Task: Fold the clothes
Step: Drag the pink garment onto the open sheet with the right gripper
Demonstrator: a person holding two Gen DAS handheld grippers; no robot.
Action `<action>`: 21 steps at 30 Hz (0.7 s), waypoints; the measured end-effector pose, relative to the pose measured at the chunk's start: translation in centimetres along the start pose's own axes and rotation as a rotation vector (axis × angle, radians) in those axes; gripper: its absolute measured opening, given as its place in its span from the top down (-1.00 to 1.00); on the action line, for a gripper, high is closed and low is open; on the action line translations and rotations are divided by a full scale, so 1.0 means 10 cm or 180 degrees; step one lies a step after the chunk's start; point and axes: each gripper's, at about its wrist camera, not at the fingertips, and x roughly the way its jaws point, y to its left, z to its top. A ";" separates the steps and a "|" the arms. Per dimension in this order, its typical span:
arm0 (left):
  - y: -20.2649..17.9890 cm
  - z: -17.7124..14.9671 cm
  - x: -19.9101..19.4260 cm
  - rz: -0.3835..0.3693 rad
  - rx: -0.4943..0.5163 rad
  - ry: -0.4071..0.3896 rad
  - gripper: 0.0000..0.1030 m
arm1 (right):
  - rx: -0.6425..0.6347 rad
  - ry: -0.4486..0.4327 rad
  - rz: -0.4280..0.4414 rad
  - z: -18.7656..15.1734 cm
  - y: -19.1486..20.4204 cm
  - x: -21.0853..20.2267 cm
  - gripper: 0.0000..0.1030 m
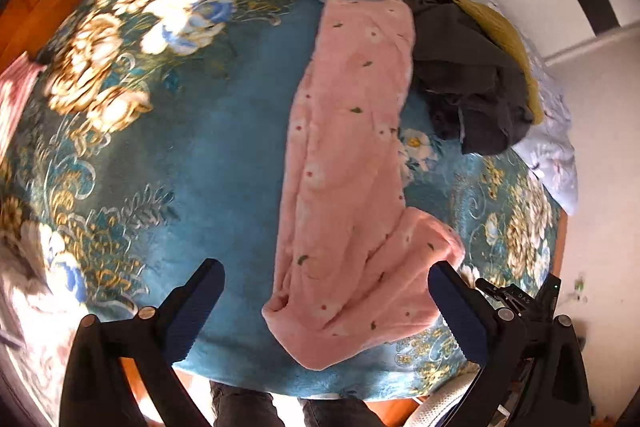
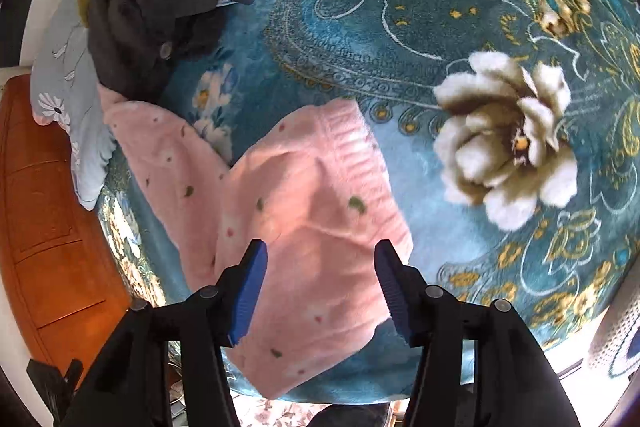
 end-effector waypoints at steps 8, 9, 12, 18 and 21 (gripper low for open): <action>-0.20 -0.48 -0.04 0.0451 -0.0430 -0.0031 -1.00 | -0.0275 0.0337 -0.0216 0.79 -0.01 0.70 -0.15; -0.24 -0.52 -0.05 0.0483 -0.0432 -0.0035 -1.00 | -0.0295 0.0386 -0.0251 0.83 0.01 0.78 -0.15; -0.34 -0.61 -0.06 0.0579 -0.0424 -0.0045 -1.00 | -0.0286 0.0497 -0.0215 0.87 0.06 0.92 -0.13; -0.41 -0.62 0.00 0.0564 -0.0560 -0.0028 -1.00 | -0.0480 0.0329 -0.0130 0.86 0.24 0.72 0.52; -0.55 -0.53 0.05 0.0504 -0.0448 -0.0035 -1.00 | -0.0346 -0.0003 0.0043 1.04 0.19 0.30 0.56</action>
